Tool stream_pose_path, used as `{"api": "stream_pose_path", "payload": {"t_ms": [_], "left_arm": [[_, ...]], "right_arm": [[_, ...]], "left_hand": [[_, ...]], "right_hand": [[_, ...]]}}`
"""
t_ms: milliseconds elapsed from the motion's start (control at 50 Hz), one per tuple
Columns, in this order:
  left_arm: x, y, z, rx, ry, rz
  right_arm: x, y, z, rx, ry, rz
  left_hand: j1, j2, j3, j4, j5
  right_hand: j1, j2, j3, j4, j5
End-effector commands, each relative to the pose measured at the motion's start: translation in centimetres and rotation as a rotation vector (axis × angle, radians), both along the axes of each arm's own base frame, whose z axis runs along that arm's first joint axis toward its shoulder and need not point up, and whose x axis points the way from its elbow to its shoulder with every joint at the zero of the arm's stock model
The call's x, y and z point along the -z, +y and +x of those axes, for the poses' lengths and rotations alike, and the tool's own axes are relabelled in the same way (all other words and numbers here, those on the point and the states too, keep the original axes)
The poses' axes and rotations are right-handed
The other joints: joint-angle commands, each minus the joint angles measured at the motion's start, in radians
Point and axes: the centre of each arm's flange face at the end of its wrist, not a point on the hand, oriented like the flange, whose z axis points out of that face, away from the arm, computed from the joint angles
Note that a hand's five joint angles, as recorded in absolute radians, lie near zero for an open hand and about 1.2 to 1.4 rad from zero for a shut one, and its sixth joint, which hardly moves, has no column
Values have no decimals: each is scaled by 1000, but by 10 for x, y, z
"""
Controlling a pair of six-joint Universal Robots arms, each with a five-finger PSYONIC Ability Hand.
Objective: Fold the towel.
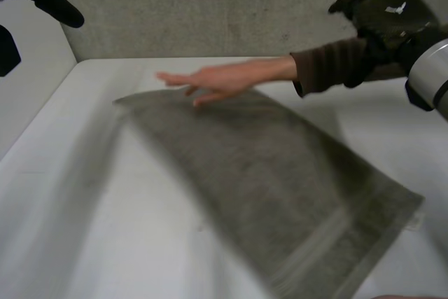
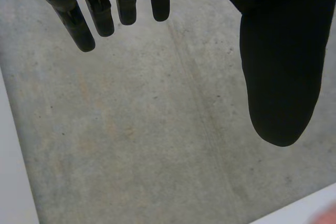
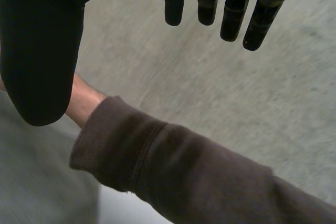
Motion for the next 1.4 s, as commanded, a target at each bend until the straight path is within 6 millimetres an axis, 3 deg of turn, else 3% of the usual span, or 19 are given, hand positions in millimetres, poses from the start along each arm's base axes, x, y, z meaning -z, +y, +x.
{"api": "stream_pose_path", "payload": {"t_ms": [20, 160, 480, 620, 700, 840, 880, 1000, 1040, 1260, 1400], "left_arm": [[-4, -12, 11, 8, -16, -17], [-2, -24, 20, 17, -34, -12], [1, -27, 23, 13, -36, -3], [10, -36, 21, 18, -49, 22], [25, -47, 18, 45, -66, 67], [56, -73, 33, 20, -76, 163], [77, -82, 39, 3, -78, 224], [109, -101, 60, -48, -84, 315], [131, -114, 72, -60, -114, 367], [189, -136, 91, -68, -184, 466], [204, -143, 93, -75, -182, 483]], "right_arm": [[28, -6, 10, -47, 91, 40], [45, -5, 19, -82, 112, 80], [47, -3, 21, -87, 113, 90], [55, 10, 25, -103, 111, 209], [58, 20, 27, -108, 74, 298], [76, 41, 33, -124, 22, 470], [92, 57, 36, -145, 41, 532], [122, 86, 37, -179, 90, 639], [140, 106, 37, -203, 122, 692], [186, 149, 27, -235, 165, 749], [197, 165, 20, -255, 201, 743]], "left_hand": [[3, 10, 9, 8, -24], [3, 10, 9, 8, -24], [3, 10, 9, 8, -24], [3, 10, 9, 8, -24], [3, 10, 9, 8, -24], [3, 10, 9, 8, -24], [3, 10, 9, 8, -24], [9, 16, 15, 14, -18], [9, 16, 15, 14, -18], [9, 16, 15, 14, -18], [9, 16, 15, 14, -18]], "right_hand": [[-35, -57, -38, -57, -49], [-35, -57, -38, -57, -49], [-35, -57, -38, -57, -49], [-35, -57, -38, -57, -49], [-35, -57, -38, -57, -49], [-35, -57, -38, -57, -49], [-35, -57, -38, -57, -49], [-35, -57, -38, -57, -49], [-35, -57, -38, -57, -49], [-35, -57, -38, -57, -49], [-35, -57, -38, -57, -49]]}}
